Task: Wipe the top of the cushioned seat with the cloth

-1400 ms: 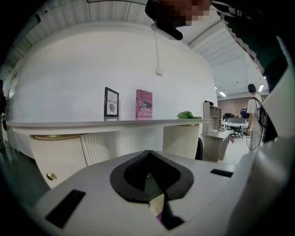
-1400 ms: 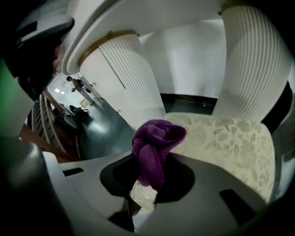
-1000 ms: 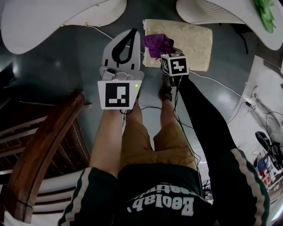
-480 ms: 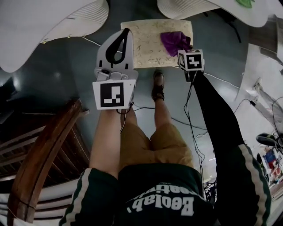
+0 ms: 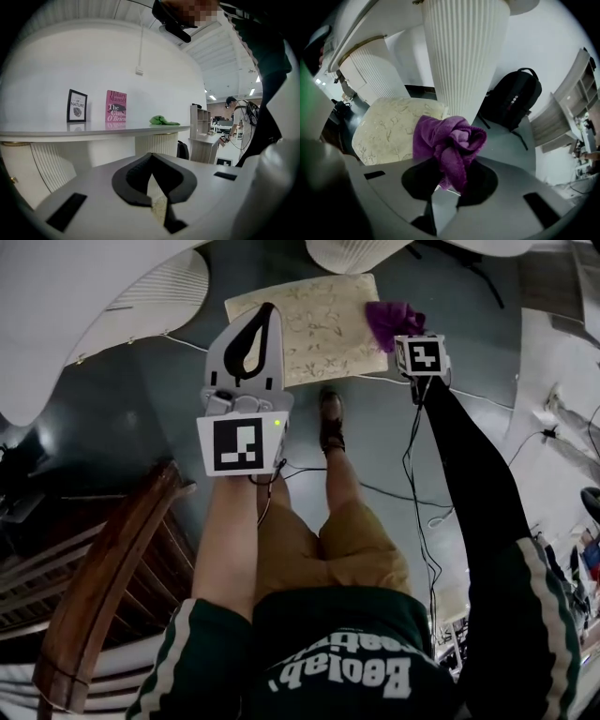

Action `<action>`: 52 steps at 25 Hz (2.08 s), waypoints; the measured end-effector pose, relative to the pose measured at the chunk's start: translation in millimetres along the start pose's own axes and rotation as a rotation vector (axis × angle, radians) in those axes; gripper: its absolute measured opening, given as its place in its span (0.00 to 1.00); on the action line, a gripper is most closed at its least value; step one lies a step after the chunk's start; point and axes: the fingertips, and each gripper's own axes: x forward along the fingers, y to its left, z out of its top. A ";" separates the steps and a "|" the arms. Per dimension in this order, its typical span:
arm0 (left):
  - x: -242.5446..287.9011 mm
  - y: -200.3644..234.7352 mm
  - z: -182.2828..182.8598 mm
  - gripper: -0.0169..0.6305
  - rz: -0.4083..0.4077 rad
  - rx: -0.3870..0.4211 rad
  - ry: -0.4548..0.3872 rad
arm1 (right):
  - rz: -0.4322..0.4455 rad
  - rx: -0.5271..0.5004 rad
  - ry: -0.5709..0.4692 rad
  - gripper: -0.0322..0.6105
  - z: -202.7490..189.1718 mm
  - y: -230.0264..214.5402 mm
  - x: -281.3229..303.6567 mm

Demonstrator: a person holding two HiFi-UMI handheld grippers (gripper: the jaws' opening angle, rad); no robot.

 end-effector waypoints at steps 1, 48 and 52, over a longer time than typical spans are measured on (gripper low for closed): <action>1.8 -3.2 -0.5 0.05 -0.006 0.003 0.003 | -0.004 0.005 0.006 0.18 -2.4 -3.4 0.5; -104.7 85.6 -38.2 0.05 0.033 0.008 0.044 | 0.381 -0.001 -0.094 0.18 -30.3 295.0 -19.8; -79.7 57.8 -29.0 0.05 0.005 0.032 0.035 | 0.345 0.019 -0.098 0.18 -36.0 241.0 -21.3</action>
